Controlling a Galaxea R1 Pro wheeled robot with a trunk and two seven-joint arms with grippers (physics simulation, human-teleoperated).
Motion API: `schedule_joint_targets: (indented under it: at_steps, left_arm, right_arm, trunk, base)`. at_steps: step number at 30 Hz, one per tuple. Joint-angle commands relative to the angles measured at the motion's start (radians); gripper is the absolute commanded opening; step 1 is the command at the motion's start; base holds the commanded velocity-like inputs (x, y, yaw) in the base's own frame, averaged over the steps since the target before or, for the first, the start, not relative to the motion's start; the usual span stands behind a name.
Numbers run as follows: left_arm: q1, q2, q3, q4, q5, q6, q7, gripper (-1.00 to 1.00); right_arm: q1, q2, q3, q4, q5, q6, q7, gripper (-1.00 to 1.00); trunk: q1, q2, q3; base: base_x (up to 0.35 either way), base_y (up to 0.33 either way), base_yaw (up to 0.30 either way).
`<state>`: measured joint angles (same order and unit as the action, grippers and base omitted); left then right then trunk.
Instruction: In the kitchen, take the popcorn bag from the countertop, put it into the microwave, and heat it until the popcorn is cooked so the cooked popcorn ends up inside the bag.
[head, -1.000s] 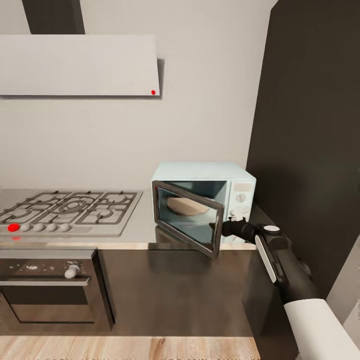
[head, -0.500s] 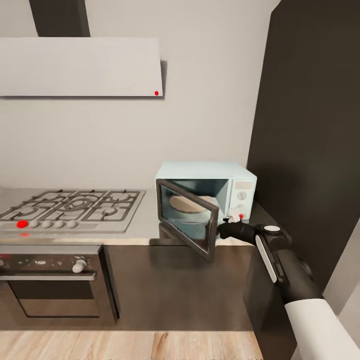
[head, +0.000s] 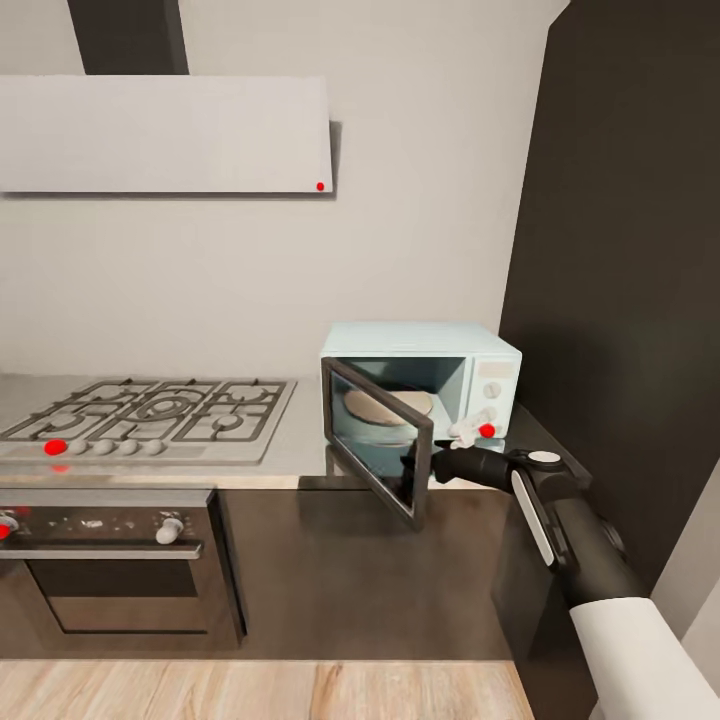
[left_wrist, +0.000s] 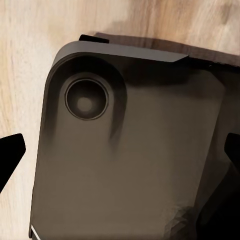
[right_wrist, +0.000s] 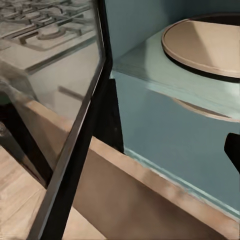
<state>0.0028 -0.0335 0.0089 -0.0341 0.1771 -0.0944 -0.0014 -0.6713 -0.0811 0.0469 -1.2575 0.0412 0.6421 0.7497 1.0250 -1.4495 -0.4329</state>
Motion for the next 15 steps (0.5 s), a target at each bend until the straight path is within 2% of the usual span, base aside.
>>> schedule_joint_targets:
  at_steps: [1,5,8,12,15]
  left_arm:
    - [0.000,0.000,0.001,-0.001,0.006,-0.002,0.000,1.00]
    - [0.000,0.000,0.002,-0.001,0.006,-0.002,0.000,1.00]
    - [0.000,0.000,0.002,-0.001,0.005,-0.002,0.000,1.00]
    - [0.000,0.000,0.001,-0.001,0.005,-0.002,0.000,1.00]
    - [0.000,0.000,0.000,-0.001,0.005,-0.002,0.000,1.00]
  right_arm:
    - [-0.001,-0.001,0.001,-0.001,0.003,0.005,0.006,1.00]
    - [-0.001,-0.003,0.001,0.000,0.003,0.005,0.022,1.00]
    - [-0.001,-0.006,0.001,0.000,0.008,0.004,0.086,1.00]
    - [-0.001,-0.026,0.001,0.000,0.007,0.004,0.103,1.00]
    - [-0.001,-0.041,0.001,0.000,0.007,0.004,0.154,1.00]
  trunk:
    - [0.000,-0.001,-0.001]
    - [0.000,-0.001,-0.001]
    - [0.000,-0.001,-0.001]
    - [0.000,-0.001,-0.001]
    - [0.000,-0.001,-0.001]
  base:
    - [-0.018,0.000,0.000]
    - [-0.142,0.072,0.000]
    - [-0.174,0.099,0.000]
    - [-0.034,0.014,0.000]
    - [-0.004,0.001,0.000]
